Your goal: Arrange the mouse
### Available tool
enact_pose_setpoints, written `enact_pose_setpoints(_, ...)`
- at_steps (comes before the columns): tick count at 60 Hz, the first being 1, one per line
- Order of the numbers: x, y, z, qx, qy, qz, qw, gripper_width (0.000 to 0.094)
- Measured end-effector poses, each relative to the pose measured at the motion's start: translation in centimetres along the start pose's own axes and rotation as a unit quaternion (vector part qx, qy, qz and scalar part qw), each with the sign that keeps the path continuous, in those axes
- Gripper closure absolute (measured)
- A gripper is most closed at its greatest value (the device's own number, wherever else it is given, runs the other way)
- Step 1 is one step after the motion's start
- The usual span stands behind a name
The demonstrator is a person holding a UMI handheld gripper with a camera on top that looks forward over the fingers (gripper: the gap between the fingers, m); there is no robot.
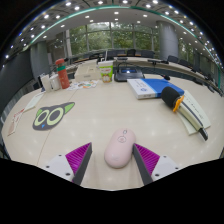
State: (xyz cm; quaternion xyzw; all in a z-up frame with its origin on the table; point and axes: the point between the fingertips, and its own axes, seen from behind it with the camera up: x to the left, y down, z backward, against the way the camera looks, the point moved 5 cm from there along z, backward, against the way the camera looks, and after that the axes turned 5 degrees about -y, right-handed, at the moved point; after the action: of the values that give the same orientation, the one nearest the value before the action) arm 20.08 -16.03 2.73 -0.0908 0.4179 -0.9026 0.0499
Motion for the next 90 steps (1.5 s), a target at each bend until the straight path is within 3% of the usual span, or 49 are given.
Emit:
enact_pose_setpoints(6,-0.4,-0.6,-1.2,0.004,0.011,0.008,1.0,0.0195)
enact_pose_setpoints(12,-1.3,-0.9,-1.9,0.006,0.041,0.023,0.999,0.0433)
enact_pose_setpoints(31,-1.3,-1.4,-1.9,0.011,0.083,0.009,0.996,0.0593)
enact_pose_setpoints(37,-0.8,-3.0,-1.0,0.003,0.114,-0.017,0.993,0.0592)
enact_pose_setpoints(48,5.0,-12.5,2.9,-0.082,0.136,-0.033,0.987,0.0592)
enact_pose_setpoints(54,10.7,-17.0,3.5,-0.121,0.115,-0.01,0.986,0.0593)
enact_pose_setpoints(60,16.9,-19.1,1.9,-0.13,0.082,0.013,0.988,0.0594)
enact_pose_setpoints(67,23.1,-18.0,-2.8,-0.102,0.047,0.03,0.993,0.0595)
enact_pose_setpoints(80,27.4,-9.9,-12.0,-0.015,0.03,0.023,0.999,0.0594)
enact_pose_setpoints(86,27.8,-7.3,-13.7,0.005,0.039,0.026,0.999,0.0584)
enact_pose_setpoints(88,27.6,-6.4,-14.1,0.015,0.039,0.028,0.999,0.0541)
enact_pose_setpoints(90,27.7,-6.8,-14.2,-0.003,0.038,0.033,0.999,0.0514)
